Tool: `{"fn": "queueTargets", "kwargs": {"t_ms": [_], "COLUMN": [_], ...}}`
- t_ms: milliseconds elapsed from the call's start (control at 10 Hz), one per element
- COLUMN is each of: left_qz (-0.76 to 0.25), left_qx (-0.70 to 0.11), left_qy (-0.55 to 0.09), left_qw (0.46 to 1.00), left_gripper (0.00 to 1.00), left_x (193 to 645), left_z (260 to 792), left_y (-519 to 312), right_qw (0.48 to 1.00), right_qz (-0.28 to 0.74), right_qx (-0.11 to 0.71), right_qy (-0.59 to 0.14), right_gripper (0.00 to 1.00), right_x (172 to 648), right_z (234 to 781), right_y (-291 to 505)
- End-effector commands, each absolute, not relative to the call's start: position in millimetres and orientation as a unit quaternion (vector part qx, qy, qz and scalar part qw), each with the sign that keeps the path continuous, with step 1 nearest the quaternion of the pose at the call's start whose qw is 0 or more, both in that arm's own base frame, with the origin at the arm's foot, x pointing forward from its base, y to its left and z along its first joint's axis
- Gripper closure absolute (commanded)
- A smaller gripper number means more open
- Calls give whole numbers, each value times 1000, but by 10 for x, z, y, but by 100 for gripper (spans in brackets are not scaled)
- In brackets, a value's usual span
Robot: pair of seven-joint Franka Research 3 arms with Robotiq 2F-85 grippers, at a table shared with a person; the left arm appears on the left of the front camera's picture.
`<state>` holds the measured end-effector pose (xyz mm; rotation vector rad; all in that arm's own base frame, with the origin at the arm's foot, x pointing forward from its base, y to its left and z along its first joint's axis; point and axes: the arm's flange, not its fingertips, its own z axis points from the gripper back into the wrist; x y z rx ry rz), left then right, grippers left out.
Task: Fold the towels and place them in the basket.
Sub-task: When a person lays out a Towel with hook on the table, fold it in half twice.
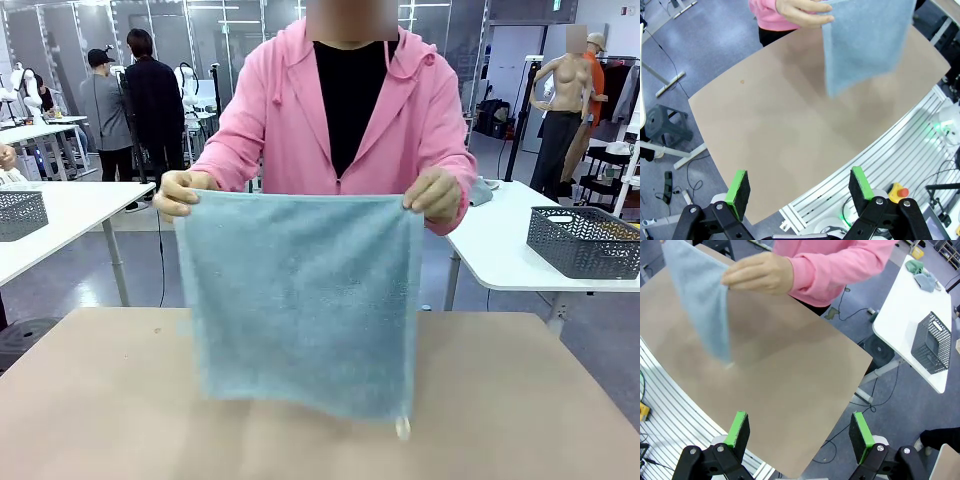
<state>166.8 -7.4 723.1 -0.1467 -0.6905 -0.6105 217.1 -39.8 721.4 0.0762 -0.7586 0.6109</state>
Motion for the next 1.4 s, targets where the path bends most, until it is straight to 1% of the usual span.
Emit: {"fn": "queueTargets", "kwargs": {"t_ms": [0,1300], "left_qz": [-295,-295], "left_qx": [-69,-69], "left_qy": [-331,-331], "left_qw": [894,894], "left_gripper": [0,0], "left_x": [1673,1673], "left_z": [7274,7274], "left_y": [-68,-68], "right_qw": [883,883], "right_qz": [293,293], "right_qx": [37,37], "right_qy": [-364,-364], "right_gripper": [0,0], "right_x": [2180,2180], "right_z": [7223,7223], "right_y": [-401,-401]}}
